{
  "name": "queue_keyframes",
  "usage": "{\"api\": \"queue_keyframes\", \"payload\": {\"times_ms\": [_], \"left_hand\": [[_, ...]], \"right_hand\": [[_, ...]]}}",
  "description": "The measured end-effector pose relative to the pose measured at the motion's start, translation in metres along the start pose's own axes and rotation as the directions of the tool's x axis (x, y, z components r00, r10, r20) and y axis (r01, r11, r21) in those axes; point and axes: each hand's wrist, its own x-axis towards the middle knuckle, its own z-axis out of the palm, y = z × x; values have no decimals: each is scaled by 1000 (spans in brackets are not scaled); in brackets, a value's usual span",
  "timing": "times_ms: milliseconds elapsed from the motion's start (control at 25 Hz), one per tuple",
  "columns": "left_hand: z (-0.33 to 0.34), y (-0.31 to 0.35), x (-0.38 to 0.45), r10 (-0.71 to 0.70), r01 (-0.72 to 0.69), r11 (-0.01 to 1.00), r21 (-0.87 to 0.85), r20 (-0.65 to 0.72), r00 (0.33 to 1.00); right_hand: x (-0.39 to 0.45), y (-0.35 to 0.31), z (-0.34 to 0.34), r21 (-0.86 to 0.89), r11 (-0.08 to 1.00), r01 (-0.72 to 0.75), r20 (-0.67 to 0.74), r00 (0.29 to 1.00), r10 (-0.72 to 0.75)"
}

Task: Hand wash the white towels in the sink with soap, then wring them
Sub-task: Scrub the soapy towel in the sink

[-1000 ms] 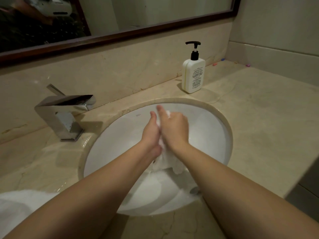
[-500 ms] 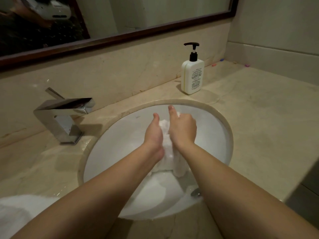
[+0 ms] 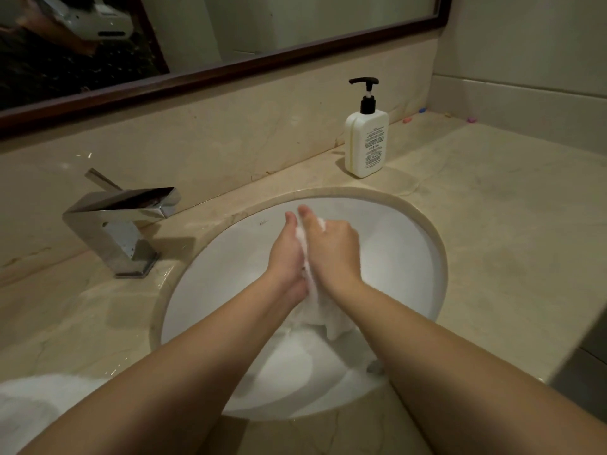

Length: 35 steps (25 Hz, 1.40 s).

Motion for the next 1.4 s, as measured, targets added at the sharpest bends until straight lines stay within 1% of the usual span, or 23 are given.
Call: {"api": "queue_keyframes", "payload": {"times_ms": [80, 120, 200, 240, 280, 400, 480, 560, 640, 720, 800, 840, 880, 960, 1000, 1040, 1080, 1160, 1200, 1240, 1280, 1360, 1400], "left_hand": [[0, 1, -3, -17, 17, 999, 29, 4, 1000], [1, 2, -4, -16, 16, 999, 30, 9, 1000], [0, 3, -2, 1, -1, 1000, 9, -8, 1000], [-1, 3, 0, 4, -4, 1000, -11, -5, 1000], [0, 3, 0, -2, 2, 1000, 1, 0, 1000], [2, 3, -4, -31, 31, 999, 39, 0, 1000], [2, 3, -5, 9, -9, 998, 55, -8, 1000], [0, 1, 0, 28, -28, 1000, 1, 9, 1000], [2, 5, -3, 38, -38, 997, 62, 7, 999], [2, 6, -4, 39, -39, 993, 111, 0, 999], [2, 4, -4, 47, -48, 992, 113, 9, 999], [0, 3, -2, 38, -40, 996, 75, 23, 999], [-2, 3, 1, 39, -41, 998, 56, 34, 999], [0, 7, -1, 57, -64, 989, 134, 52, 997], [0, 9, -2, 68, -76, 982, 170, 53, 996], [-1, 8, 1, 71, -79, 980, 182, 46, 996], [-1, 8, -1, 67, -71, 981, 180, 28, 997], [1, 9, -7, 82, -83, 986, 147, 7, 997], [0, 9, -6, 96, -98, 985, 143, 21, 995], [2, 11, -11, 114, -117, 977, 176, 25, 993], [4, 15, -15, 123, -122, 964, 237, 10, 992], [2, 23, -12, 147, -128, 932, 338, -32, 989], [-3, 27, -11, 152, -122, 916, 383, -48, 987]], "right_hand": [[9, 3, -8, 9, 997, -72, -36, 997, 72], [8, 3, -8, 15, 998, -65, -20, 998, 66], [-4, 0, -2, 26, 1000, -12, 60, 998, 10], [-8, -1, 0, 39, 999, 0, 64, 998, -3], [-6, -4, -1, 56, 998, -5, 41, 999, 3], [7, -1, -10, 99, 992, -81, -34, 996, 85], [-1, -2, -6, 72, 997, -40, -3, 999, 40], [-12, -6, -4, 53, 998, 26, 27, 999, -27], [-1, -9, -10, 56, 998, 28, -30, 999, -26], [7, -8, -15, 75, 997, -12, -95, 995, 20], [-1, -9, -10, 82, 996, 29, -34, 999, -26], [-8, -10, -8, 84, 995, 53, 9, 999, -54], [-11, -10, -8, 86, 994, 63, 20, 998, -65], [1, -11, -12, 91, 995, 33, -34, 999, -31], [8, -10, -15, 97, 995, -16, -77, 997, 23], [12, -9, -16, 101, 993, -55, -103, 993, 66], [10, -9, -15, 98, 993, -62, -95, 993, 71], [-1, -10, -9, 79, 996, 30, -14, 999, -29], [-6, -11, -8, 57, 995, 84, 17, 996, -85], [-7, -13, -10, 39, 993, 114, 23, 993, -115], [-2, -13, -12, 34, 994, 105, -5, 995, -104], [13, -8, -18, 88, 996, -23, -87, 996, 31], [18, -5, -20, 125, 988, -91, -80, 992, 102]]}}
